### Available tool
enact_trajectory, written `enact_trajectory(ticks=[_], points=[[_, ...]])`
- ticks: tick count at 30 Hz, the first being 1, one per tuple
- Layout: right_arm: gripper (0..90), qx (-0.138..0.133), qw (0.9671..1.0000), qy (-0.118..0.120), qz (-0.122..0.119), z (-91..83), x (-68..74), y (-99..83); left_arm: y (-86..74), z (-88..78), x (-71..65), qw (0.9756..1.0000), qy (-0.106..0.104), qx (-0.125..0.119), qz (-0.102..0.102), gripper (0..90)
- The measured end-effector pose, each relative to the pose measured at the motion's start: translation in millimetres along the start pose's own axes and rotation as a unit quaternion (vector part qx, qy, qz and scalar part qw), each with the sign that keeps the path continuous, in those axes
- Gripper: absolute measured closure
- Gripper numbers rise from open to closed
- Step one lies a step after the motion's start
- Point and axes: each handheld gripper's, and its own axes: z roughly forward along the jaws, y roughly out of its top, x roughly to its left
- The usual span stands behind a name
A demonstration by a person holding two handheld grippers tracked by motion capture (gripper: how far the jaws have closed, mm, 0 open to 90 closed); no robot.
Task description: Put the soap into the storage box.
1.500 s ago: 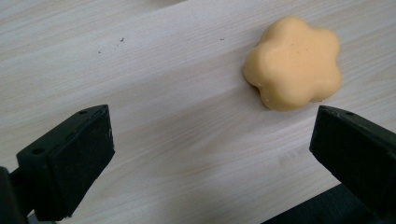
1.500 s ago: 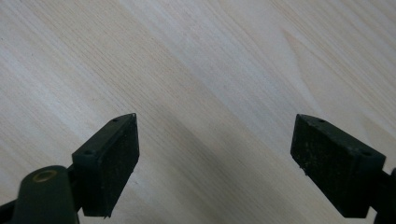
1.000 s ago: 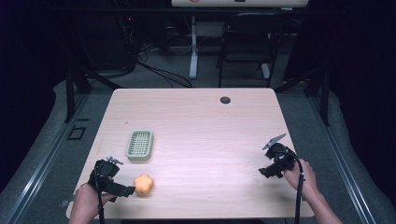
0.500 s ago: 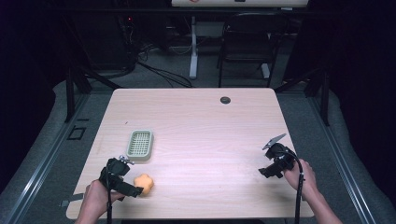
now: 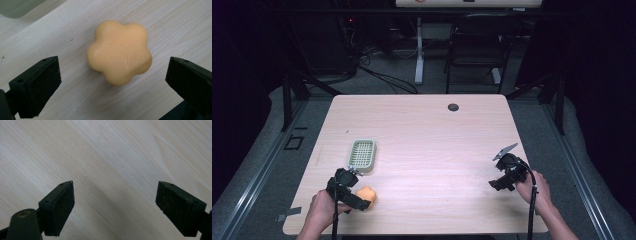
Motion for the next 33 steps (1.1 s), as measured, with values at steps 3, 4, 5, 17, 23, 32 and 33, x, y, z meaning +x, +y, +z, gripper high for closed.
enact_trajectory(ticks=[3, 4, 5, 17, 23, 32, 33], points=[[15.2, -0.001, 1.0, 0.002, 0.002, 0.2, 0.1, 0.0, 1.7, 2.6, -1.5, 1.0, -0.001, 0.001, 0.003, 0.0], [15.2, -0.001, 1.0, 0.002, 0.002, 0.3, 0.1, 0.0, 2.3, 3.0, -1.4, 1.0, -0.002, 0.003, 0.009, 0.1], [15.2, -0.001, 1.0, 0.002, 0.002, 0.3, 0.1, 0.0, 2.3, 3.0, -1.4, 1.0, -0.002, 0.003, 0.009, 0.2], [15.2, -0.007, 0.9999, 0.003, 0.008, 2.8, 1.3, -0.5, 4.7, 11.4, -4.2, 0.9996, -0.006, 0.012, 0.026, 8.2], [15.2, -0.003, 1.0, 0.005, 0.006, 2.8, 0.9, -0.3, 7.3, 13.6, -4.9, 0.9992, -0.011, 0.015, 0.036, 15.5], [15.2, 0.002, 1.0, 0.005, 0.002, 2.5, 0.1, 0.0, 10.6, 17.4, -4.9, 0.9987, -0.008, 0.023, 0.046, 20.5], [15.2, 0.003, 1.0, 0.005, 0.002, 2.6, 0.1, -0.1, 10.9, 17.7, -4.9, 0.9986, -0.007, 0.024, 0.046, 21.0]])
